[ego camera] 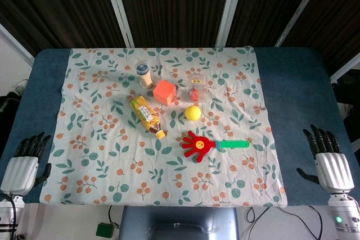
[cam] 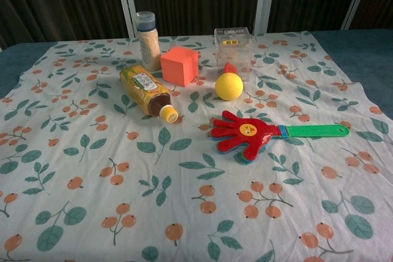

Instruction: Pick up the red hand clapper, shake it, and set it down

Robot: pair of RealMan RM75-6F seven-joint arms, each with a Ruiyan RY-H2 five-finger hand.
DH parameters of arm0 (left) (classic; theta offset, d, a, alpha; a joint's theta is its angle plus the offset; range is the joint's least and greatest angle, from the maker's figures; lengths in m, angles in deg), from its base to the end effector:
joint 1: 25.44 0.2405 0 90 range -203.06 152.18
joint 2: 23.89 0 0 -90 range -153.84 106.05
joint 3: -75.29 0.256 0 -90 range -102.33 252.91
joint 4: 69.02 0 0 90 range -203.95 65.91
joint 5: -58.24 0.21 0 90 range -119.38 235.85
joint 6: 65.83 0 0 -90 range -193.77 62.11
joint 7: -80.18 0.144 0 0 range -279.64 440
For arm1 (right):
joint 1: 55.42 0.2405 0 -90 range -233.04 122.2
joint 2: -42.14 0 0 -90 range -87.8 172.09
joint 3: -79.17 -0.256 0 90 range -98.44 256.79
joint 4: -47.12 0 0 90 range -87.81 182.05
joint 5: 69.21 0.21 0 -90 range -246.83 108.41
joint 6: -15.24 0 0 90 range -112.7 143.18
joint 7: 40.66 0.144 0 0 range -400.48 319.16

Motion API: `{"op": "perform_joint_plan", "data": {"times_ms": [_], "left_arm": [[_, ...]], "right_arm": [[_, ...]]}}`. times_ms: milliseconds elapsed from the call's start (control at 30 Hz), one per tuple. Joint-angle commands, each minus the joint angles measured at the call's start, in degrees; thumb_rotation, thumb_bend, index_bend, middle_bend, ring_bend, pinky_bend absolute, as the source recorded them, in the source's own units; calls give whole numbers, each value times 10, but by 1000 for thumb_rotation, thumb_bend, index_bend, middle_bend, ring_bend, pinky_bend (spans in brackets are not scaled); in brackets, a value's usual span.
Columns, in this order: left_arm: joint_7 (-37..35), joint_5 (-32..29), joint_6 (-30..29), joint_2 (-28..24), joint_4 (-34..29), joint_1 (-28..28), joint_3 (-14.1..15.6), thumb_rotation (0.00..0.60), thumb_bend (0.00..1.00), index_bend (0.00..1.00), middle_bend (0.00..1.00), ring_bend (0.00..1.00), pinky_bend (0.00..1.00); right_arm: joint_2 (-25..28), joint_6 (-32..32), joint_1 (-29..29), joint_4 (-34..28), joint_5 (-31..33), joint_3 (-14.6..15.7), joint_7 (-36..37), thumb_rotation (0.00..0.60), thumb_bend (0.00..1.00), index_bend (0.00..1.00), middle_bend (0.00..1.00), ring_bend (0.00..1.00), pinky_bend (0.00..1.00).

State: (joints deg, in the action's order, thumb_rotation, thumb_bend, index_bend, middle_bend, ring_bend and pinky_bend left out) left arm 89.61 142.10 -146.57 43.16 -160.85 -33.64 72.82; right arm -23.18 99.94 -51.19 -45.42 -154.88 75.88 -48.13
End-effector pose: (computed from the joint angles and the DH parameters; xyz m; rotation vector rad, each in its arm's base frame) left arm -0.3065 0.1970 0.1341 -1.4793 -0.8479 -0.7914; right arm -0.3109 -0.1790 0.1524 1.4098 -0.8319 0.8179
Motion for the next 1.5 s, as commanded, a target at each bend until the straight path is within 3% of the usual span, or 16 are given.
{"op": "perform_joint_plan", "data": {"times_ms": [33,433,633,700,900,1033,1300,1500], "left_arm": [[-2,2,-1,-1,0,0,1,600,467,0,0,0,80],[-22,17,11,-5,0,-9,8,600,467,0,0,0,80],[-39,17,23,-12,1,-14,11,600,466,0,0,0,80],[-44,15,22,-15,-1,-13,10,600,465,0,0,0,80],[-67,27,17,-23,-4,-12,16,600,466,0,0,0,81],[-75,30,20,-27,-3,-13,19,600,468,0,0,0,83],[-76,32,24,-29,-4,-15,22,600,467,0,0,0,84],[-77,32,21,-30,-4,-13,23,600,468,0,0,0,85]], "right_arm": [[-2,-1,1,0,-3,2,-1,600,124,0,0,0,0],[-40,-7,4,18,-19,13,-37,600,123,0,0,0,0],[-79,-74,52,11,13,-12,-89,600,138,1,0,0,0],[-101,-110,76,12,43,-28,-117,600,164,33,0,0,0],[-176,-182,136,36,137,-72,-178,600,198,288,0,0,0],[-210,-221,170,52,193,-91,-201,600,245,367,0,0,0],[-261,-243,213,97,224,-97,-215,600,338,503,0,0,0],[-284,-245,227,117,218,-90,-196,600,347,556,0,0,0]]}}
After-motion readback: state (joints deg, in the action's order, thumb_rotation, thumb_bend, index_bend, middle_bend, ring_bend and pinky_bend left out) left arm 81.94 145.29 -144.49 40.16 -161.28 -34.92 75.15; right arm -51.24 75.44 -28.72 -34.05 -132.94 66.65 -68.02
